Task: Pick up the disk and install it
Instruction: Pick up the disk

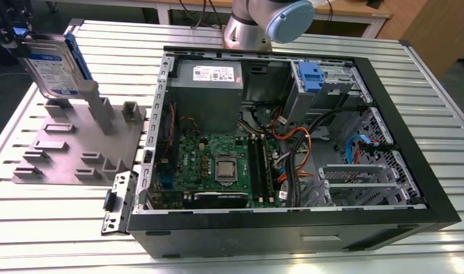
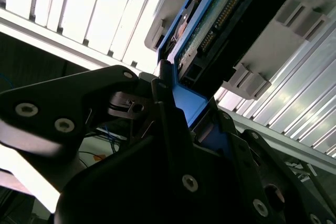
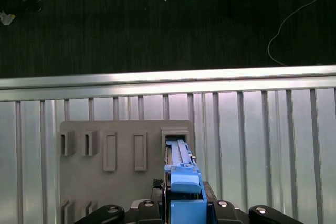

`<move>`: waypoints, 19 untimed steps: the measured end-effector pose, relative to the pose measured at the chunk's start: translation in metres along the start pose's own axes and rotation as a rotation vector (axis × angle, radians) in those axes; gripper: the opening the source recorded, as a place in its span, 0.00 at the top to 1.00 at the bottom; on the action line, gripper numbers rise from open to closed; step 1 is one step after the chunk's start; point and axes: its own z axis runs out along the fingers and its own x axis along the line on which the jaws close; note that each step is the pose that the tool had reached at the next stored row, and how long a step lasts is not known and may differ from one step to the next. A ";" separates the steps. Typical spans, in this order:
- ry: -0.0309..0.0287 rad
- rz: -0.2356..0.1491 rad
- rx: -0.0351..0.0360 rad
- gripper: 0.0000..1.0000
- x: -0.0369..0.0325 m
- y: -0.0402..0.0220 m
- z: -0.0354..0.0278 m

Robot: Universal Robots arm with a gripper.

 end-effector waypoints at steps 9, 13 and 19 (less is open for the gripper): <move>0.0005 0.000 -0.0005 0.64 0.0000 0.0001 -0.0032; 0.0013 0.000 -0.0002 0.64 -0.0001 0.0001 -0.0050; 0.0020 0.000 0.0000 0.64 -0.0001 0.0002 -0.0086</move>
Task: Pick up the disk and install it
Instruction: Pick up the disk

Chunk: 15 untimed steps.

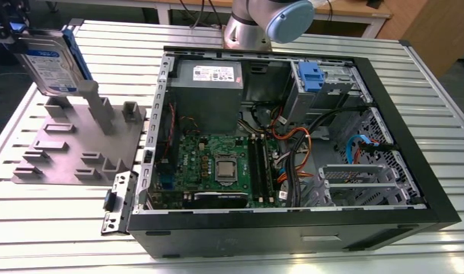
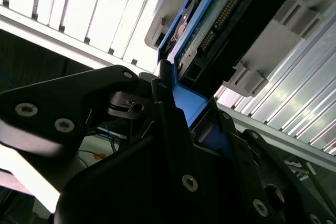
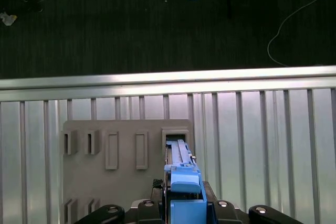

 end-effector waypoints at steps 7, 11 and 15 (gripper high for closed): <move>0.0001 0.000 -0.0001 0.64 0.0000 0.0000 -0.0028; 0.0001 0.000 -0.0001 0.64 0.0000 0.0001 -0.0056; 0.0001 0.000 -0.0002 0.64 -0.0001 0.0001 -0.0065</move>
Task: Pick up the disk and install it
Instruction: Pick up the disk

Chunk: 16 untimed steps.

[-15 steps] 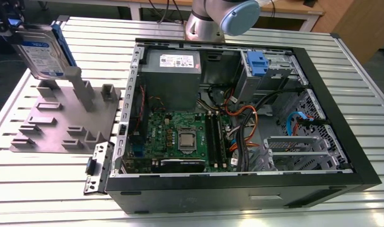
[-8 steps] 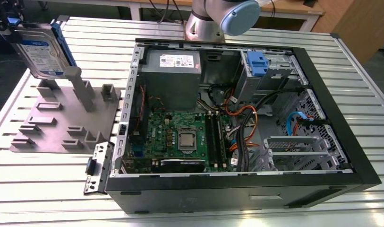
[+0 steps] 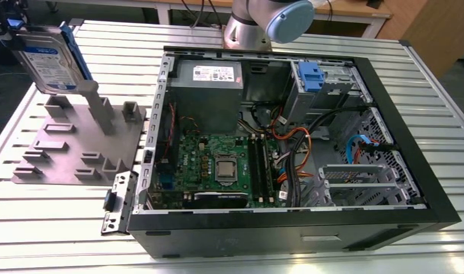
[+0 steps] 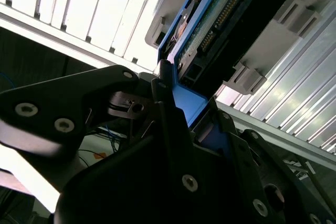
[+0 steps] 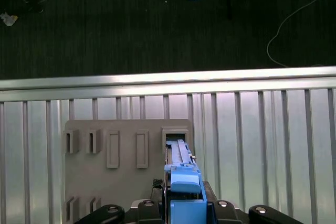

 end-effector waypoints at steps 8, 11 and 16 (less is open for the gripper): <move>0.0006 0.000 0.0001 0.64 -0.0001 0.0001 -0.0084; 0.0008 0.000 0.0000 0.64 -0.0001 0.0001 -0.0093; 0.0008 0.000 0.0001 0.64 -0.0001 0.0001 -0.0120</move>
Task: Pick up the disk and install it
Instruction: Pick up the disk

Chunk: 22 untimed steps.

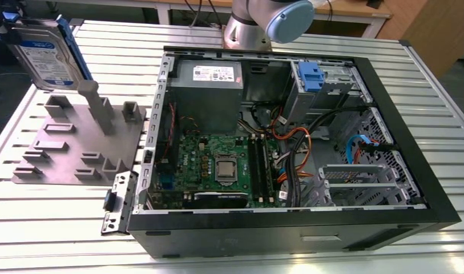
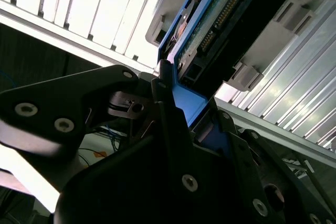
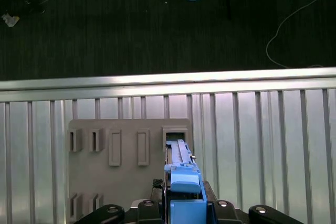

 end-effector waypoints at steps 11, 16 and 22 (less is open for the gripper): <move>0.0000 0.000 0.0001 0.64 0.0000 0.0001 -0.0039; 0.0001 0.000 0.0001 0.64 0.0000 0.0001 -0.0049; 0.0023 0.000 0.0001 0.64 0.0000 0.0001 -0.0087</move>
